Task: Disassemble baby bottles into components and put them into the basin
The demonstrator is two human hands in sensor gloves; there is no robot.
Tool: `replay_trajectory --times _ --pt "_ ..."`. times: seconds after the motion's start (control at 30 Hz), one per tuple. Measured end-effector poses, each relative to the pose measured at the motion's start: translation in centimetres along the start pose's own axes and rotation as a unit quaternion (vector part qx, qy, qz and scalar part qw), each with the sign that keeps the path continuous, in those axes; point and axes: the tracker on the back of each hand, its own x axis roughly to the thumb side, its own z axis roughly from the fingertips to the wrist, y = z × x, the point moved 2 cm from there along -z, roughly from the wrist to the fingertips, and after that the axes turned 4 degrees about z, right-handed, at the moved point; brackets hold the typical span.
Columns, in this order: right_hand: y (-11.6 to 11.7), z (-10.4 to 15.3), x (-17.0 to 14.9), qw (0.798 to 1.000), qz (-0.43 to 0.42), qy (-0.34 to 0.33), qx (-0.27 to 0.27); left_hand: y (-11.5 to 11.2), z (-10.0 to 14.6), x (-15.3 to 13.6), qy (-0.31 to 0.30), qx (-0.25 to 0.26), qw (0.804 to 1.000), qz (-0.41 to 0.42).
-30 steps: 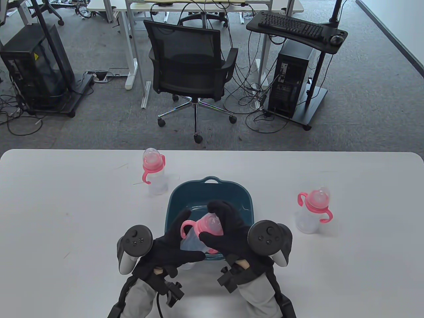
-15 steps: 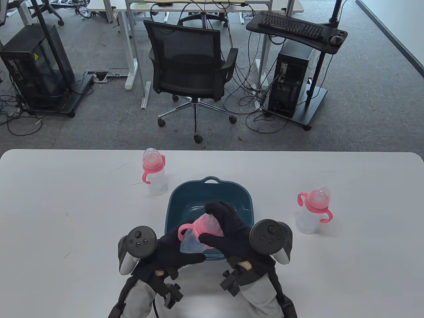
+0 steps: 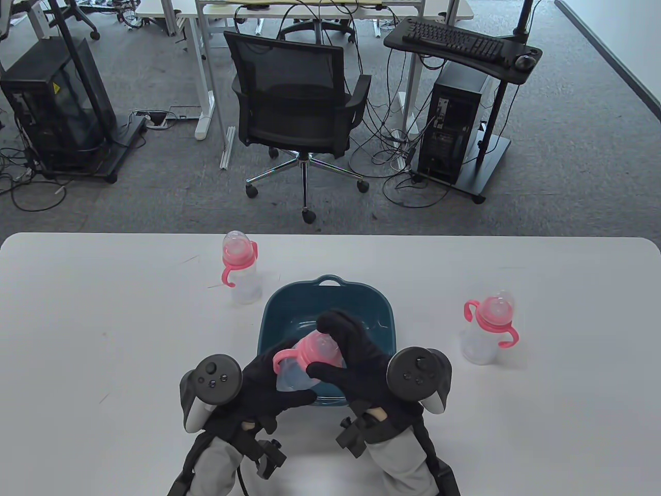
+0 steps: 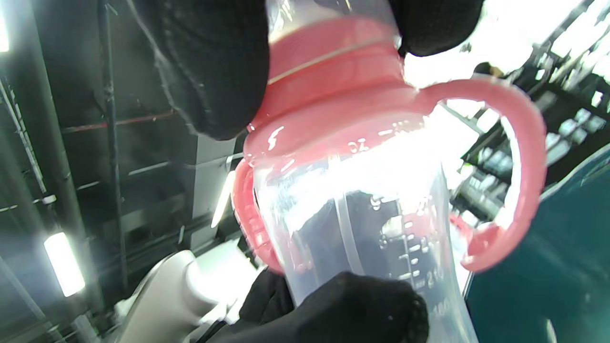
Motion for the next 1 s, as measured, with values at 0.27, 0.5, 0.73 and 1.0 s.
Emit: replay_trajectory --times 0.27,0.5,0.73,1.0 --pt "-1.1 0.1 -0.3 0.999 0.021 -0.006 -0.038 1.1 0.3 -0.6 0.017 0.038 0.999 -0.005" --pt "-2.4 0.4 -1.4 0.995 0.048 0.020 -0.087 2.0 0.5 -1.3 0.043 0.070 0.996 -0.018" --pt "-1.0 0.5 -4.3 0.984 0.150 0.094 -0.005 3.0 0.8 -1.8 0.049 0.102 0.994 0.007" --pt "4.6 0.9 -7.6 0.924 0.294 0.153 0.189 2.7 0.7 -1.8 0.050 0.098 0.994 -0.004"
